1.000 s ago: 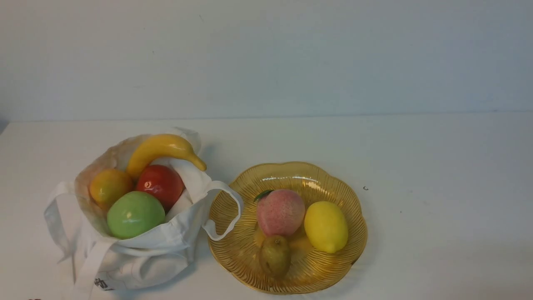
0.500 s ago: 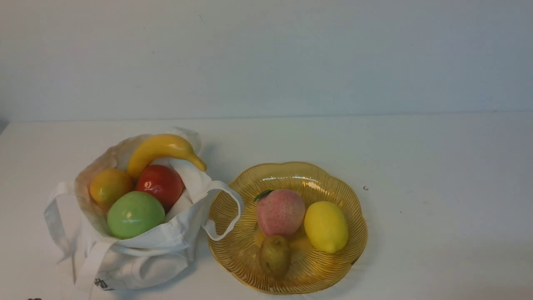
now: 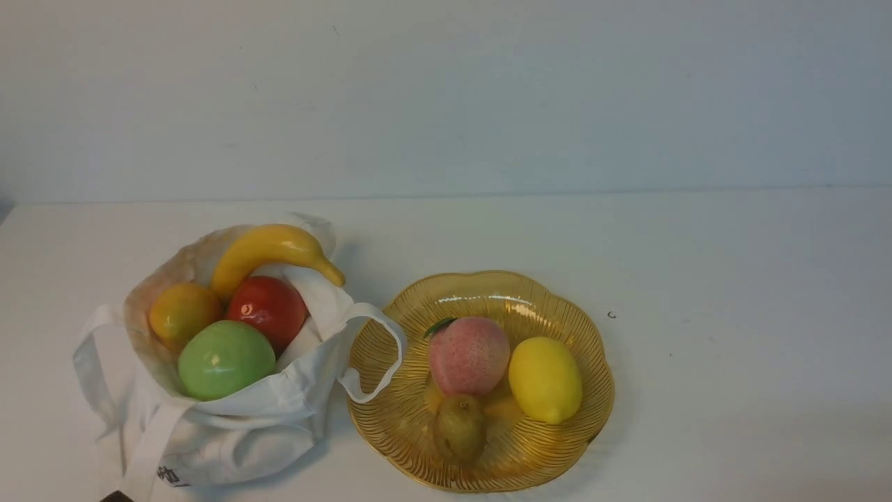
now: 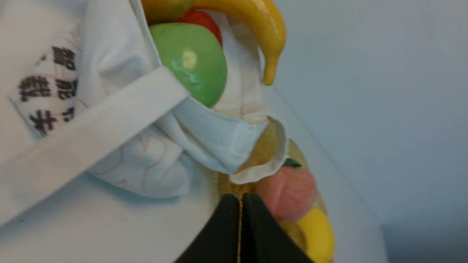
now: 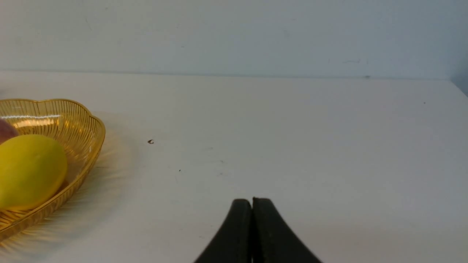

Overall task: Take the fruit out of the cloth bag on the white table and place them on a plate.
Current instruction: 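Reach into the white bag and grasp the banana with the left gripper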

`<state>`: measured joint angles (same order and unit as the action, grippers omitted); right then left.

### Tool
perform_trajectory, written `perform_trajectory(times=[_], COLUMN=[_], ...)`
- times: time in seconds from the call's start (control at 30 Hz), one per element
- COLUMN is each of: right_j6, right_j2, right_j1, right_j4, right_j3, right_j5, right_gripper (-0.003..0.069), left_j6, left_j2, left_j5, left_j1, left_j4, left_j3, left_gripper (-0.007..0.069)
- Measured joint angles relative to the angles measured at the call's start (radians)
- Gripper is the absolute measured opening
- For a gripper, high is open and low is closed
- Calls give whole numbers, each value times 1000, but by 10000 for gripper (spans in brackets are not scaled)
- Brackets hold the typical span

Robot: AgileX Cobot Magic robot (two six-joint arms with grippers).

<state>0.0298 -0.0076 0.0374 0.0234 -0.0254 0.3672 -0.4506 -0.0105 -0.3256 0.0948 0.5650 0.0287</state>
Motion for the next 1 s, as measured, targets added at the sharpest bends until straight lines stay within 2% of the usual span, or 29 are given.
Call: perform_trajectory(times=[0.07,0.2,0.27,0.3,0.47,0.57,0.67,0.73,0.77,0.8,1.0], right_j6=[0,0,0,0,0,0,0,0,0,0,0], right_j2=[0,0,0,0,0,0,0,0,0,0,0], right_j1=[0,0,0,0,0,0,0,0,0,0,0], right_j4=[0,0,0,0,0,0,0,0,0,0,0], right_j3=[0,0,0,0,0,0,0,0,0,0,0], right_j5=[0,0,0,0,0,0,0,0,0,0,0], right_gripper=[-14,-14,-14,-14,-14,-14,-14,-14,-14,-14,-14], left_j6=[0,2,33,40,140,196,213,226,244,246,369], left_j2=[0,44,185,211,584,790,912,992,1058,1064,1256], left_j5=[26,-18,-140,-151,-512,-619,-625,-621,-604,-601,-441], left_j1=[0,0,0,0,0,0,0,0,0,0,0], left_j4=[47,39,-48,-66,-280,-361,-378,-373,-346,-343,-135], left_j3=[-4,-86,-234,-247,-576,-726,-806,-856,-890,-893,-940], left_gripper=[-8,-8,-8,-8,-8,-4,11,39,79,79,325])
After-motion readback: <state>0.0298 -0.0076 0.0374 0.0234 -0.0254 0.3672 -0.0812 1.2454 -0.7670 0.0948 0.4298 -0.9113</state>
